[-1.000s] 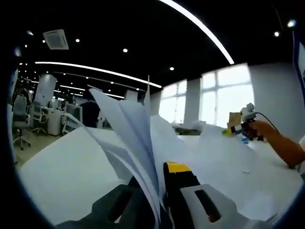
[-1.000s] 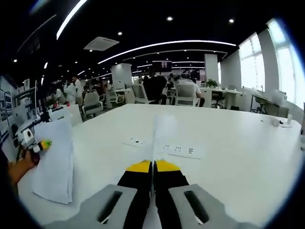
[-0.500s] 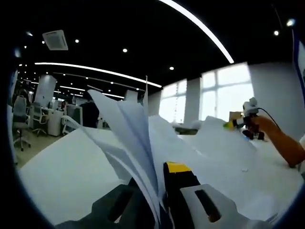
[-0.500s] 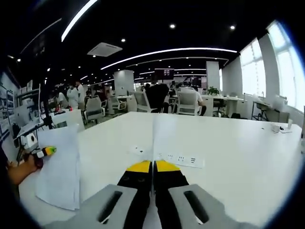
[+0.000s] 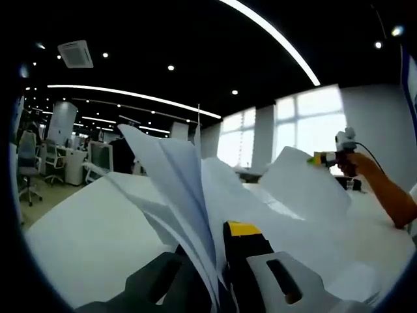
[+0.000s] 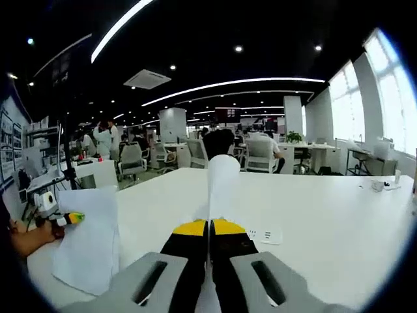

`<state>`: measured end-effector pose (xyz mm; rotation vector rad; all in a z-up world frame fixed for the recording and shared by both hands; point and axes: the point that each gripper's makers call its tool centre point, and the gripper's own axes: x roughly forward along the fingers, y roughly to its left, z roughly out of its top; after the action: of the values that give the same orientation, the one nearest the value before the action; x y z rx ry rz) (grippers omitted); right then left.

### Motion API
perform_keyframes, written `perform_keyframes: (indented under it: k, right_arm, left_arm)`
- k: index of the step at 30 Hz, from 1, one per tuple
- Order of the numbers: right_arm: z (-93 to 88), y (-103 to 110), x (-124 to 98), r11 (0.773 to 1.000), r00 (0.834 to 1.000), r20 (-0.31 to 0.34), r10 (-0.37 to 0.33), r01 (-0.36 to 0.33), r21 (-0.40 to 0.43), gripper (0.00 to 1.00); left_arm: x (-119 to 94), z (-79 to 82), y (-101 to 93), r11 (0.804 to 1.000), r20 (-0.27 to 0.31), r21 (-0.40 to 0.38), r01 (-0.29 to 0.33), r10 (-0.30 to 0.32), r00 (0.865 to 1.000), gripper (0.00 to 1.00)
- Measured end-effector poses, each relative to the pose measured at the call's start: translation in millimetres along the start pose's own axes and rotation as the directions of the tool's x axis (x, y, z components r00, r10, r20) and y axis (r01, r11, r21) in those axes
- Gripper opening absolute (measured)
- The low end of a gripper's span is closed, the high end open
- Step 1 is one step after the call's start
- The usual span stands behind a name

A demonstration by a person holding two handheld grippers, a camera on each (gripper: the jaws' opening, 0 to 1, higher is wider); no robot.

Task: Organize the stack of printing papers by aligning and flattening the scattered papers on the table

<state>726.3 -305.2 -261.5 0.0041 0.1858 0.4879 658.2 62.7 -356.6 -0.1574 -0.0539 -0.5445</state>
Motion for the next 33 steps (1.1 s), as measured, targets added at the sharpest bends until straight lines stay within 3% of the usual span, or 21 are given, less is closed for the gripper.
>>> perform_keyframes:
  k: [15, 33]
  right_arm:
    - [31.0, 25, -16, 0.998, 0.992, 0.104, 0.068, -0.067, -0.011, 0.00]
    - [54.2, 40, -29, 0.995, 0.981, 0.167, 0.096, -0.091, -0.038, 0.00]
  left_arm:
    - [1, -0.6, 1.6, 1.000, -0.004, 0.003, -0.001, 0.001, 1.000, 0.07]
    - [0, -1.4, 0.8, 1.000, -0.010, 0.017, 0.007, -0.007, 1.000, 0.07]
